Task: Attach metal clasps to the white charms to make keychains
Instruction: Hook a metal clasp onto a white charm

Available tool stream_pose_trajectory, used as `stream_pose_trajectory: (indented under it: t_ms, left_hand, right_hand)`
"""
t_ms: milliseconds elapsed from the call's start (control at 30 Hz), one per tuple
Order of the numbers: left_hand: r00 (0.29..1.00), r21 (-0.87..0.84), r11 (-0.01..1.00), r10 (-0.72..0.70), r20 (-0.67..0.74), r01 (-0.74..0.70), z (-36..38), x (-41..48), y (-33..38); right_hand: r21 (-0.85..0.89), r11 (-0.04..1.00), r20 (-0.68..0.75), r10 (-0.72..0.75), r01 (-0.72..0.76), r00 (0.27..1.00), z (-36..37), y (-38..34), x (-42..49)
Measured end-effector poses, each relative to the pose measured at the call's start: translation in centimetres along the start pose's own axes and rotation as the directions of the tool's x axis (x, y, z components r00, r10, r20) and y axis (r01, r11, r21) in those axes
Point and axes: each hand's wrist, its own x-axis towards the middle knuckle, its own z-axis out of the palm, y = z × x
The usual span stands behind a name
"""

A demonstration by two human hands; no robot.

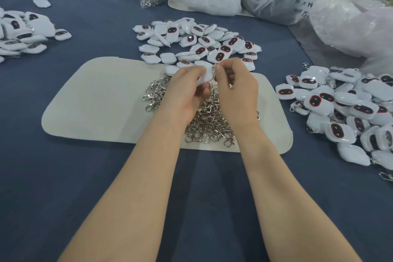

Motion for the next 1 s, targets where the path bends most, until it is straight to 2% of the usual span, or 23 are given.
stream_pose_trajectory:
  t_ms: [67, 133, 167, 267, 400, 500, 567, 667, 767, 867, 933, 1000]
  left_hand:
    - [0.994, 0.097, 0.990, 0.105, -0.010, -0.103, -0.1, -0.1, -0.1]
    - [0.966, 0.253, 0.934, 0.260, -0.003, -0.251, -0.2, -0.2, -0.3]
    - [0.935, 0.358, 0.872, 0.353, 0.012, -0.334, -0.2, -0.3, -0.4]
    - [0.807, 0.595, 0.600, 0.571, 0.148, -0.534, -0.2, -0.6, -0.5]
    - [0.689, 0.736, 0.266, 0.632, 0.354, -0.622, -0.4, -0.6, -1.0]
    - [0.656, 0.753, 0.156, 0.621, 0.429, -0.639, -0.5, -0.5, -1.3]
    - [0.690, 0.749, 0.226, 0.611, 0.389, -0.623, -0.4, -0.4, -1.3]
    - [0.810, 0.659, 0.539, 0.555, 0.190, -0.525, -0.2, -0.2, -1.0]
    - [0.917, 0.468, 0.808, 0.399, 0.013, -0.358, -0.4, 0.0, -0.6]
    - [0.971, 0.283, 0.934, 0.237, -0.039, -0.217, -0.6, 0.2, -0.3]
    - [0.985, 0.186, 0.970, 0.168, -0.041, -0.157, -0.5, 0.2, -0.2]
    - [0.989, 0.161, 0.978, 0.141, -0.042, -0.133, -0.6, 0.2, -0.1]
  right_hand:
    - [-0.001, 1.000, 0.006, -0.005, 0.005, 1.000, -0.1, 0.0, 0.0]
    - [-0.010, 1.000, 0.013, -0.008, 0.008, 1.000, -0.2, 0.1, 0.0]
    - [-0.015, 1.000, 0.016, -0.005, 0.005, 1.000, -0.2, 0.1, 0.0]
    - [-0.036, 0.999, 0.041, 0.031, -0.030, 0.999, -0.3, 0.2, 0.1]
    - [-0.056, 0.982, 0.139, 0.186, -0.180, 0.973, -0.7, 0.5, 0.7]
    - [0.036, 0.953, 0.216, 0.287, -0.302, 0.933, -1.2, 0.7, 1.0]
    - [0.113, 0.935, 0.218, 0.308, -0.337, 0.926, -1.2, 0.7, 0.9]
    - [0.215, 0.914, 0.194, 0.306, -0.344, 0.932, -0.9, 0.5, 0.8]
    - [0.243, 0.906, 0.217, 0.299, -0.348, 0.929, -0.6, 0.6, 0.7]
    - [0.220, 0.919, 0.216, 0.281, -0.328, 0.935, -0.6, 0.6, 0.6]
    - [0.216, 0.922, 0.234, 0.272, -0.323, 0.933, -0.6, 0.5, 0.6]
    - [0.221, 0.918, 0.244, 0.275, -0.329, 0.930, -0.6, 0.4, 0.6]
